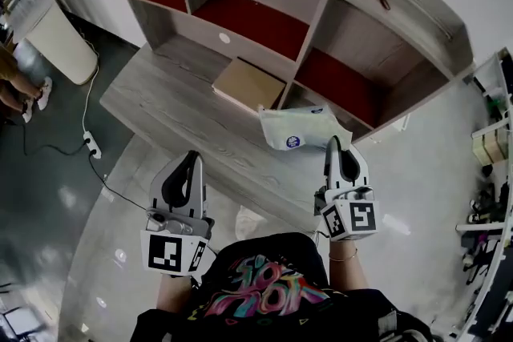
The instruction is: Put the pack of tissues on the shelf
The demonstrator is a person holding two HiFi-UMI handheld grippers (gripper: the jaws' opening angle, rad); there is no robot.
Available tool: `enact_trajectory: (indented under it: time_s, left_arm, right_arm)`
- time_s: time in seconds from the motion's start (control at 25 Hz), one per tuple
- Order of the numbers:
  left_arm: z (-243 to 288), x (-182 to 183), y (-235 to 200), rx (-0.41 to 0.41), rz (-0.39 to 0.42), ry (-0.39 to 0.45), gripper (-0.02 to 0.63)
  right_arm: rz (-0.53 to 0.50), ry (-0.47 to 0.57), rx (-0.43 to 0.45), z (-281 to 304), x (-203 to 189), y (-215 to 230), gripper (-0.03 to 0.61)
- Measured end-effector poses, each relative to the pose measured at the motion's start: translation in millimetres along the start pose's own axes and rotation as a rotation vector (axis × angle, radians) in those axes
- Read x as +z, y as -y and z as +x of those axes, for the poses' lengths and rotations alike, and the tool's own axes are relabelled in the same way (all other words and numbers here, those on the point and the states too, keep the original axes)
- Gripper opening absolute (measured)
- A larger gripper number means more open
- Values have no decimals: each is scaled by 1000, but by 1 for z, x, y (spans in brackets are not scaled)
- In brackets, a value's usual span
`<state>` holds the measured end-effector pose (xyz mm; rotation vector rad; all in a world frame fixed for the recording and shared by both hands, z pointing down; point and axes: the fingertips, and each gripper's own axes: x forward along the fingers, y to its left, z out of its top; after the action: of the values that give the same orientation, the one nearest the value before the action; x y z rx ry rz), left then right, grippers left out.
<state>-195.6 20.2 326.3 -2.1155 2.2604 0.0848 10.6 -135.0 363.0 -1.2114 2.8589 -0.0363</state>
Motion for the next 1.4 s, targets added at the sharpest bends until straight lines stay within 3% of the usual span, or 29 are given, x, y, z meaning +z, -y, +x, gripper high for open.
enact_trajectory:
  time_s: [0.28, 0.6, 1.2, 1.4]
  left_arm:
    - [68, 14, 19, -100, 26, 8, 34]
    - [113, 24, 46, -225, 25, 34, 34]
    - [160, 30, 83, -504, -1, 34, 34]
    - [172, 27, 86, -561, -18, 34, 34]
  right_arm:
    - [1, 14, -64, 21, 16, 44, 18]
    - [16, 64, -132, 22, 35, 71, 17]
    - [5, 91, -328, 2, 52, 80, 17]
    - [2, 82, -381, 1, 51, 80, 18]
